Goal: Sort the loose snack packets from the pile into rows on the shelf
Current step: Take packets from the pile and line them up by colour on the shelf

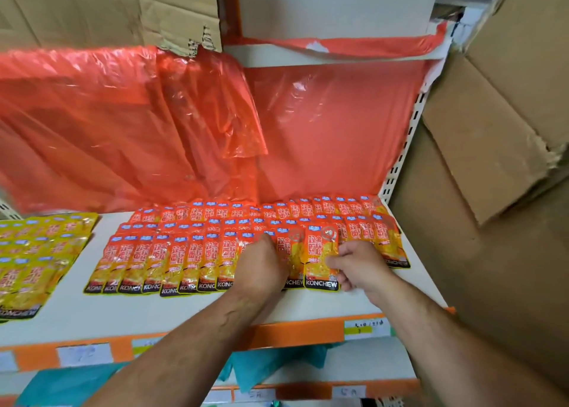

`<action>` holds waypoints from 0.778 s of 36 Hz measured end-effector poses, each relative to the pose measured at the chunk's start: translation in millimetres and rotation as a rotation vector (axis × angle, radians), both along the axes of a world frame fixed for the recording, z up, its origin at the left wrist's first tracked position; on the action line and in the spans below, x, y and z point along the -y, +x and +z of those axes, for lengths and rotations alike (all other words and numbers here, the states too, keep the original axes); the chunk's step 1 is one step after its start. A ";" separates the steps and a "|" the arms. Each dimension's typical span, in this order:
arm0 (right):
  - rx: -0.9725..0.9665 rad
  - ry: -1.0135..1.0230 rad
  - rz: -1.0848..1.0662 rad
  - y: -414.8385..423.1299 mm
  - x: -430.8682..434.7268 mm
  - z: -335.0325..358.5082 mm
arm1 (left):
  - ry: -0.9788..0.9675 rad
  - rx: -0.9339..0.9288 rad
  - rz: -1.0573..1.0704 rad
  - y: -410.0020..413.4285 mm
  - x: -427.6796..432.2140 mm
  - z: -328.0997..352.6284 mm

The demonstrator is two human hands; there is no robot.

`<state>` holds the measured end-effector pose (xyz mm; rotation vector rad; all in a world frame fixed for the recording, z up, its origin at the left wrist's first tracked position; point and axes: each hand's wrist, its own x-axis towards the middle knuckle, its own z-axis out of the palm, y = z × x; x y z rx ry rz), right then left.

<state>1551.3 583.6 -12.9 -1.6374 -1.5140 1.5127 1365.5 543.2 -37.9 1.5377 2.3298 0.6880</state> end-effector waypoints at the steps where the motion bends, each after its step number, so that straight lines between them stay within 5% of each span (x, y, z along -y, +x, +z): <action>1: 0.005 0.002 0.000 -0.2 -0.5 -0.4 | -0.004 -0.006 -0.001 -0.3 -0.2 -0.3; 28: 0.350 0.155 -0.001 -37.6 -10.6 -4.5 | 0.071 -0.238 -0.248 -19.4 21.9 10.9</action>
